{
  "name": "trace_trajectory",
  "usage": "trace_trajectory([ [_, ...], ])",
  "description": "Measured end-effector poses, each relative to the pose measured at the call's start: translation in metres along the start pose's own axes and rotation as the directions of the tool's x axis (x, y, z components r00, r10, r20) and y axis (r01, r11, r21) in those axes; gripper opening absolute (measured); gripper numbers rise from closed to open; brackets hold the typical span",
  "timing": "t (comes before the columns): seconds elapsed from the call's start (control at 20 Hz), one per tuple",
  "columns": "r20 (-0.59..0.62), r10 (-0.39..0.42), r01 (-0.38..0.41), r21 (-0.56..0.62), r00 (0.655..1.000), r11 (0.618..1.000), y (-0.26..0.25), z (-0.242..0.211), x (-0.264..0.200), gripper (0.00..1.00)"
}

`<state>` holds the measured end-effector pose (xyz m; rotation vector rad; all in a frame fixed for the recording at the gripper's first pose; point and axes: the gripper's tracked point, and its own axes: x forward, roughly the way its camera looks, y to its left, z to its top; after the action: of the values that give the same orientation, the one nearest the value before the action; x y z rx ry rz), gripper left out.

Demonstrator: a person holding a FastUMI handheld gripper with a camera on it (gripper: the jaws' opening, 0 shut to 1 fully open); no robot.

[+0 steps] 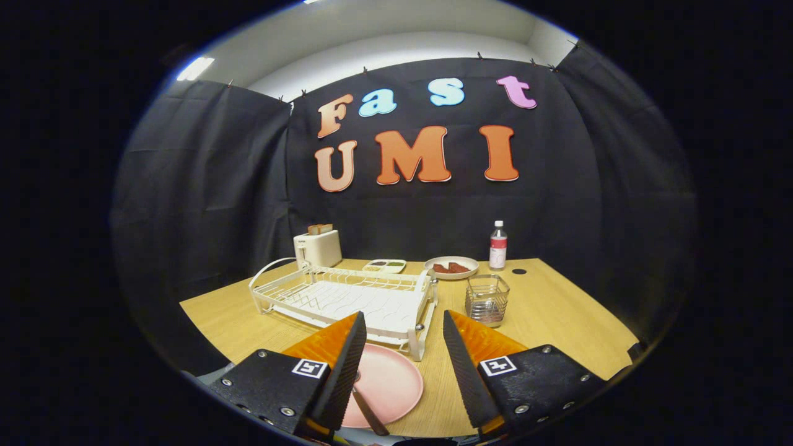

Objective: Take the plate from the dish rack, then take the spoon from the basket and place it into the plate.

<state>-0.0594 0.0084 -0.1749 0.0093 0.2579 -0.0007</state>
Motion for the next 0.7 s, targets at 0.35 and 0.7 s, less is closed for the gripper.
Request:
trace_trajectory([
  [0.35, 0.089, -0.128, 0.128, 0.001, 0.988, 0.992, -0.023, 0.034, -0.016, 0.86],
  [0.7, 0.167, -0.161, 0.158, 0.029, 0.973, 0.987, -0.032, 0.062, -0.027, 0.87],
])
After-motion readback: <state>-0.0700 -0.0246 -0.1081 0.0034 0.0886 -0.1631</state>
